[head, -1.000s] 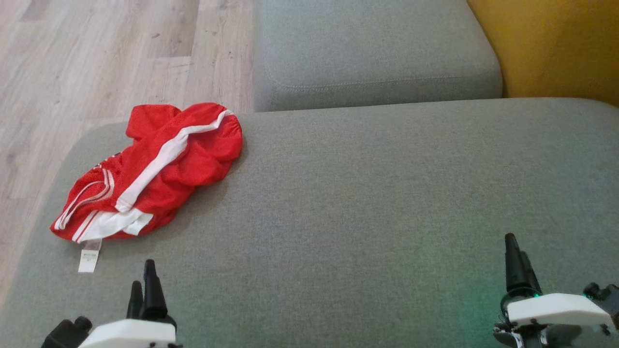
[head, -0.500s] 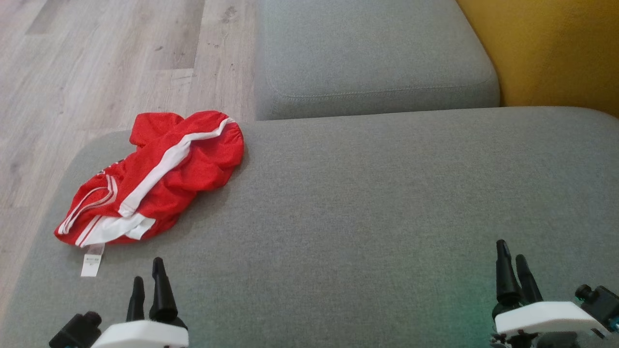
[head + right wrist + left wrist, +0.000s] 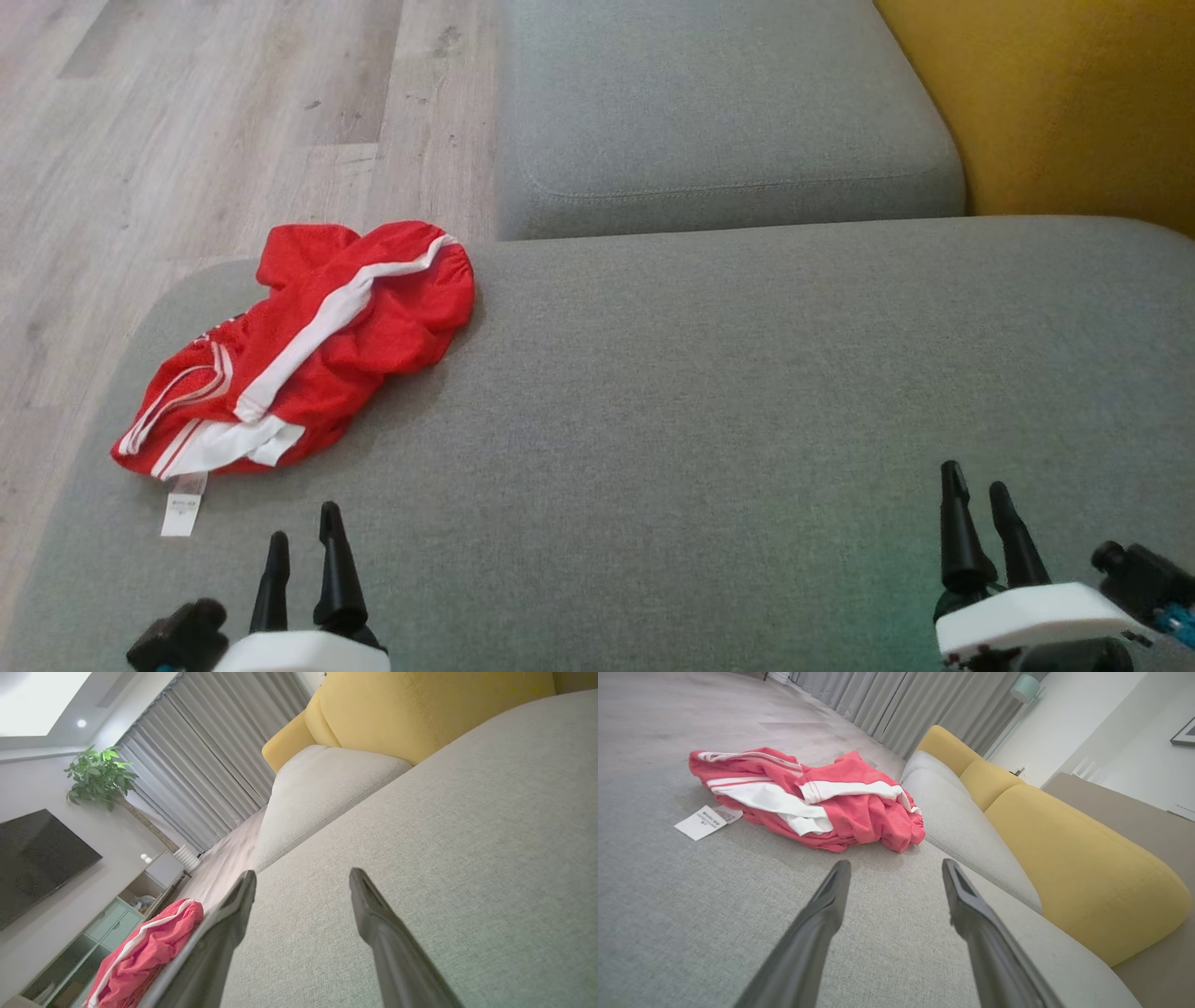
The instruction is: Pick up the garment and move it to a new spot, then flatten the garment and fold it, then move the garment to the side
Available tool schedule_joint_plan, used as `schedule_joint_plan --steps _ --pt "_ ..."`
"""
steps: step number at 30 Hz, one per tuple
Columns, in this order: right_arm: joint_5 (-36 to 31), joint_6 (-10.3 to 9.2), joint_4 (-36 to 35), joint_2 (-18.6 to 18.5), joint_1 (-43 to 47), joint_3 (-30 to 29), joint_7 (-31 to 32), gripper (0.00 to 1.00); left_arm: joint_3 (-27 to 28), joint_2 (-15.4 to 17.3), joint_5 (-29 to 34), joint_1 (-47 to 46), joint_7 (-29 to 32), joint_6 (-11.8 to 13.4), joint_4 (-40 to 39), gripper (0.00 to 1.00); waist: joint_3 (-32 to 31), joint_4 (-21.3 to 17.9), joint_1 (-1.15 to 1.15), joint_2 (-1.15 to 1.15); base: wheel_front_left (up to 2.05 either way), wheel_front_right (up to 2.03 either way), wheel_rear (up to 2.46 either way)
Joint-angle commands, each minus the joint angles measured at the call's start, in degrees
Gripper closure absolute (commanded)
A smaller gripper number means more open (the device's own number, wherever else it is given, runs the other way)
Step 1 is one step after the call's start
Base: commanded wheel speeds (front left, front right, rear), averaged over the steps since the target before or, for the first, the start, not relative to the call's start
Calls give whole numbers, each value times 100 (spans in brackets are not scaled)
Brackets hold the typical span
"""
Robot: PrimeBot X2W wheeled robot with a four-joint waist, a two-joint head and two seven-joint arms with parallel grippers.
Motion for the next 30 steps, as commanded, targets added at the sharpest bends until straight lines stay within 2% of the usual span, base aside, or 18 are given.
schedule_joint_plan --steps 1,11,30 --pt "-172 29 -224 -39 -145 120 -89 0 57 32 169 -217 -85 27 -217 0 -4 6 0 0 0 0 0" --pt "-823 33 -206 -43 -90 248 -258 0 -64 35 918 -189 -253 -89 -117 0 -65 37 0 0 0 0 0" --pt "-2178 40 -141 -51 -11 376 -579 0 -254 39 2114 -173 -572 111 61 0 -148 62 -1 0 0 0 0"
